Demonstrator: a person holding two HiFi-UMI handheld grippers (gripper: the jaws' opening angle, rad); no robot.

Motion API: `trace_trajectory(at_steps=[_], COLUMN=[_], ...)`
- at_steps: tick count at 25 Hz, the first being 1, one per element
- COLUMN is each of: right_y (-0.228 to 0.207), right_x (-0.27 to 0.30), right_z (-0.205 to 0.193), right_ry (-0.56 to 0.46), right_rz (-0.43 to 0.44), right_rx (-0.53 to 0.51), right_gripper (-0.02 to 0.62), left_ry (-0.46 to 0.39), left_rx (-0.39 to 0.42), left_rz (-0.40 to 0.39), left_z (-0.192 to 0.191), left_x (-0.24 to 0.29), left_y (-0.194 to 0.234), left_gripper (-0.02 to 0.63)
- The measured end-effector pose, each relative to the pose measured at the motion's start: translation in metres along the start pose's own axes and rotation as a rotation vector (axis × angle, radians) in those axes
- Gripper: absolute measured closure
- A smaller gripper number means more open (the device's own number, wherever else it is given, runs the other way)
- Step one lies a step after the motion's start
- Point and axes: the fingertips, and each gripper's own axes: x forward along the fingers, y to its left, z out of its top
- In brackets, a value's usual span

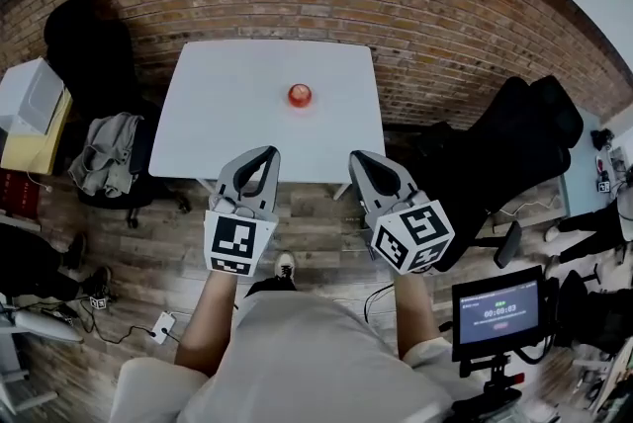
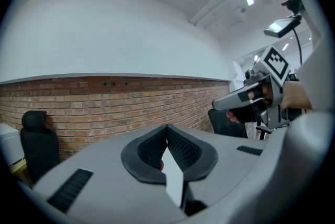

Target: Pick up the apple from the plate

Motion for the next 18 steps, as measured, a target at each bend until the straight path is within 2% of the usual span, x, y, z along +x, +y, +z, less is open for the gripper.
trace_trajectory(at_steps=[11, 18], right_y=[-0.021, -0.021], right_x=[0.086, 0.109], right_z=[0.004, 0.007], right_ry=[0.031, 0.036], right_rz=[0.005, 0.005], right_rx=[0.01, 0.017], right_gripper=[0.592, 0.592], left_ry=[0.027, 0.037], left_rx=[-0.021, -0.022], left_rz=[-0.006, -0.015], left_z=[-0.021, -0.024], left_x=[0.056, 0.069], left_y=[0.066, 0.084], left_gripper=[0.6, 0.601])
